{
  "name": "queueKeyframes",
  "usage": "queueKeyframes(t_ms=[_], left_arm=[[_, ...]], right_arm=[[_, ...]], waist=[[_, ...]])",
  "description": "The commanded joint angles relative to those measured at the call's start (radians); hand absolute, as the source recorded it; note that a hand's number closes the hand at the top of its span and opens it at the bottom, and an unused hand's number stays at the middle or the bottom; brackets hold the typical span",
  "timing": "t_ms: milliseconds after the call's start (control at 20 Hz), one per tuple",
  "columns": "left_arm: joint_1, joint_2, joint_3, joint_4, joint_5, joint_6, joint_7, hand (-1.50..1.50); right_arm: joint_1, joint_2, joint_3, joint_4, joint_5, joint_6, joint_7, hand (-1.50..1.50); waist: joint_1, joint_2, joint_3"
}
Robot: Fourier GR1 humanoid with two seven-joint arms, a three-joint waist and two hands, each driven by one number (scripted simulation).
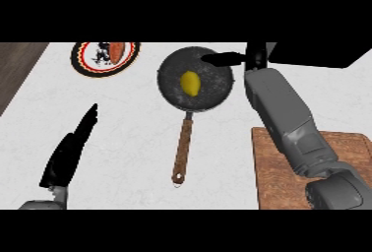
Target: Pick the lemon from the cutting board and place it in the pan
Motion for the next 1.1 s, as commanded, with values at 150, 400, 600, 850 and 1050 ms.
queueKeyframes(t_ms=[150,400,600,850,1050], left_arm=[[0.056,0.010,0.021,-0.026,0.018,-0.010,0.001,0.00],[0.042,0.005,0.040,-0.020,0.009,0.004,-0.007,0.00],[0.047,-0.019,0.020,0.004,-0.024,0.027,-0.021,0.00],[0.056,-0.016,0.030,-0.025,-0.002,0.000,0.002,0.00],[0.023,0.021,0.073,-0.030,0.025,-0.037,0.028,0.00]], right_arm=[[0.117,-0.167,-0.049,0.003,-0.033,0.129,-0.168,-1.50],[0.140,-0.225,-0.056,0.037,-0.027,0.168,-0.242,-1.50],[0.174,-0.342,-0.079,0.048,-0.046,0.285,-0.269,-1.50],[0.205,-0.385,-0.075,0.072,-0.038,0.350,-0.313,-1.50],[0.234,-0.438,-0.076,0.081,-0.040,0.432,-0.323,-1.50]], waist=[[-0.043,-0.018,0.001],[-0.043,-0.017,0.001],[-0.050,-0.018,0.001],[-0.045,-0.018,0.001],[-0.053,-0.022,0.001]])
